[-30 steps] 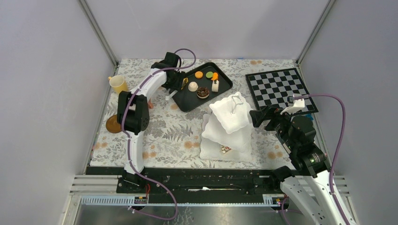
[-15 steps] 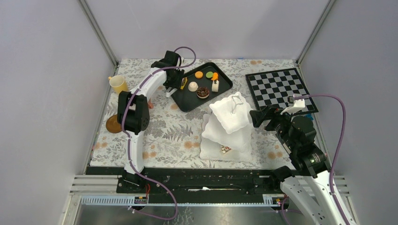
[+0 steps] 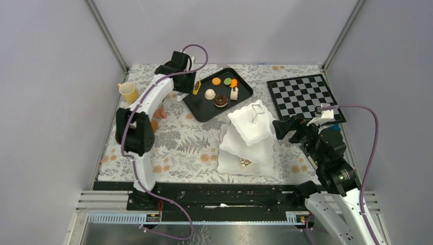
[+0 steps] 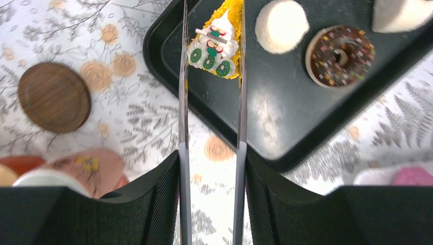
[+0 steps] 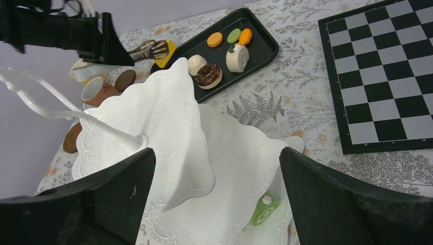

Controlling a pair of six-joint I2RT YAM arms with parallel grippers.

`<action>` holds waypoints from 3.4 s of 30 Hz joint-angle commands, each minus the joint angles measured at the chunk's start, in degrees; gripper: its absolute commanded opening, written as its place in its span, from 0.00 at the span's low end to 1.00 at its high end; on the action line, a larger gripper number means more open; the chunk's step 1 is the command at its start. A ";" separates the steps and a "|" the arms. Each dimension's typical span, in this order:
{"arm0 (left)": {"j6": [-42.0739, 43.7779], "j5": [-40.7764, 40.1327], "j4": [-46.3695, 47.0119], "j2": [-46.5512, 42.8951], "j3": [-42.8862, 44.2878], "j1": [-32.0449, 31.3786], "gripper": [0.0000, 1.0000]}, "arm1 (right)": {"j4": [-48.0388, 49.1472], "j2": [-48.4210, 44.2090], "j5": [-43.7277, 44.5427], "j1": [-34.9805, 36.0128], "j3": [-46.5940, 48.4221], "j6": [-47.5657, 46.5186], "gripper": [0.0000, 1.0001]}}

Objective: Serve the afternoon tea

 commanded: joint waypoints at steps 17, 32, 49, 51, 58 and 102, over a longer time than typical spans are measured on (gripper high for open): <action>-12.88 -5.26 6.38 -52.34 -49.08 -26.23 0.35 | 2.06 -1.06 -0.17 0.30 -0.27 -1.95 0.98; -18.93 1.00 25.95 -58.74 -63.32 -36.56 0.35 | 3.63 -0.08 0.63 0.30 -2.63 1.06 0.98; -10.83 -5.10 53.60 -53.75 -74.14 -41.61 0.32 | 4.82 1.47 0.12 0.30 -2.97 -0.33 0.98; -9.87 -5.86 56.26 -52.45 -74.62 -42.10 0.32 | 4.81 1.55 0.11 0.30 -2.94 -0.64 0.98; -8.02 -8.90 63.27 -49.89 -76.21 -42.74 0.31 | 5.08 1.85 0.13 0.30 -2.98 -0.87 0.98; -3.11 -11.50 72.06 -33.72 -71.73 -46.09 0.58 | 5.85 2.41 -0.71 0.30 -2.31 -0.75 0.98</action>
